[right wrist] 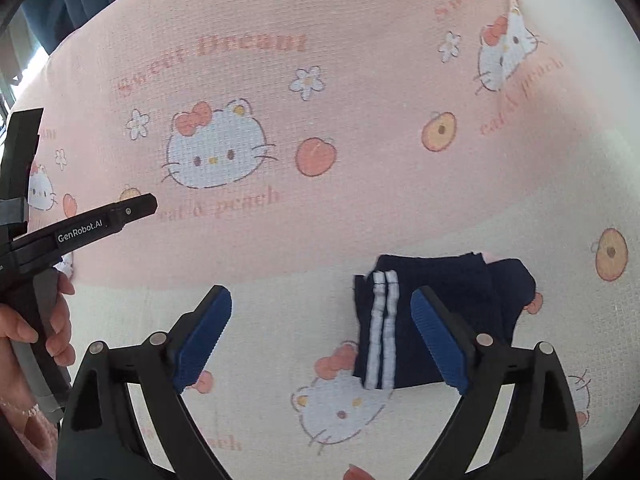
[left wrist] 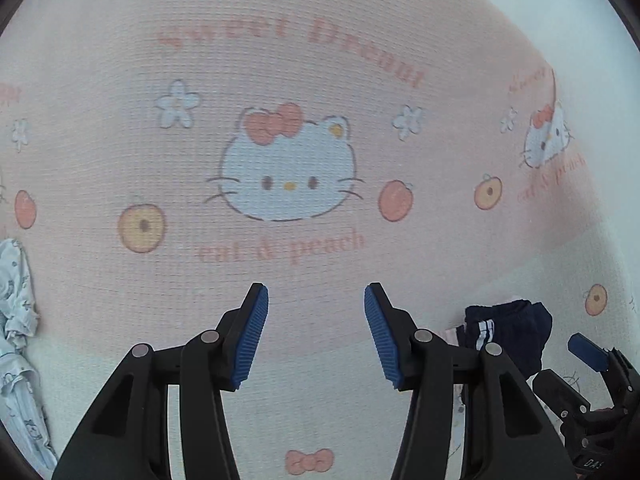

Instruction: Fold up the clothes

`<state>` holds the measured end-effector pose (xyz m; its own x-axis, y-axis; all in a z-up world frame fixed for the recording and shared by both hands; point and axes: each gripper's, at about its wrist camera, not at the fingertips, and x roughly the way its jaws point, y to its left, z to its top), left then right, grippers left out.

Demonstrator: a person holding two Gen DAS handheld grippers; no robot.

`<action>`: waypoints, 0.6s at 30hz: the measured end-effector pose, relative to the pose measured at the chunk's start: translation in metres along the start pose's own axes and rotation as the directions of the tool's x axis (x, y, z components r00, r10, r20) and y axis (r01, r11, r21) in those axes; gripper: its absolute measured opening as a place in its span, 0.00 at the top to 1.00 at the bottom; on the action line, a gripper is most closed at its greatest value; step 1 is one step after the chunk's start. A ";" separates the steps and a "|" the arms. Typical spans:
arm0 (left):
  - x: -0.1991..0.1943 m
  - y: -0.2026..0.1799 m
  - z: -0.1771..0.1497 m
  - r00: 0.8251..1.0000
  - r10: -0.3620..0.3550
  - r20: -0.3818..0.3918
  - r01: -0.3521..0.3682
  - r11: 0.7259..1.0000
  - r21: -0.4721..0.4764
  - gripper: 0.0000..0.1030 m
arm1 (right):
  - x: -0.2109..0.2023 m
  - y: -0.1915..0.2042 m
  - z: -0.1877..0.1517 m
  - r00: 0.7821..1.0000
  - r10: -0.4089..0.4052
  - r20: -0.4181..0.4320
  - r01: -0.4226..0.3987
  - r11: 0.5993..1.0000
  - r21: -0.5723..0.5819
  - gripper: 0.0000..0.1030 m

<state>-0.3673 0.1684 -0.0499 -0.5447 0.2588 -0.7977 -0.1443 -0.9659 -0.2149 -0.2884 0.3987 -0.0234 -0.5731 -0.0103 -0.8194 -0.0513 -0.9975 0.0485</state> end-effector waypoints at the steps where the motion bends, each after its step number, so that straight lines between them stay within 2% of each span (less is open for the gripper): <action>1: -0.007 0.013 0.001 1.000 0.012 0.004 -0.012 1.000 -0.011 0.49 | -0.004 0.014 0.003 1.000 0.003 0.009 -0.003 1.000 -0.004 0.10; 5: -0.037 0.063 -0.003 0.998 0.054 0.019 -0.053 0.997 -0.050 0.49 | -0.021 0.073 0.011 0.999 0.023 0.043 -0.021 0.999 -0.042 0.09; 10: -0.077 0.112 -0.023 0.996 0.086 0.032 -0.084 0.994 -0.070 0.48 | -0.050 0.146 -0.003 0.998 0.017 0.058 -0.010 0.993 -0.114 0.08; 15: -0.125 0.138 -0.049 0.995 0.098 0.027 -0.097 0.994 -0.043 0.48 | -0.083 0.196 -0.030 0.998 0.036 0.057 -0.028 0.991 -0.130 0.08; 18: -0.161 0.145 -0.073 0.987 0.151 0.055 -0.151 0.989 -0.002 0.47 | -0.103 0.215 -0.054 0.997 0.050 0.054 -0.044 0.992 -0.118 0.08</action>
<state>-0.2400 -0.0137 0.0064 -0.6051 0.1098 -0.7885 -0.0592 -0.9939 -0.0929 -0.1960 0.1817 0.0404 -0.6184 -0.0568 -0.7838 0.0706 -0.9974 0.0165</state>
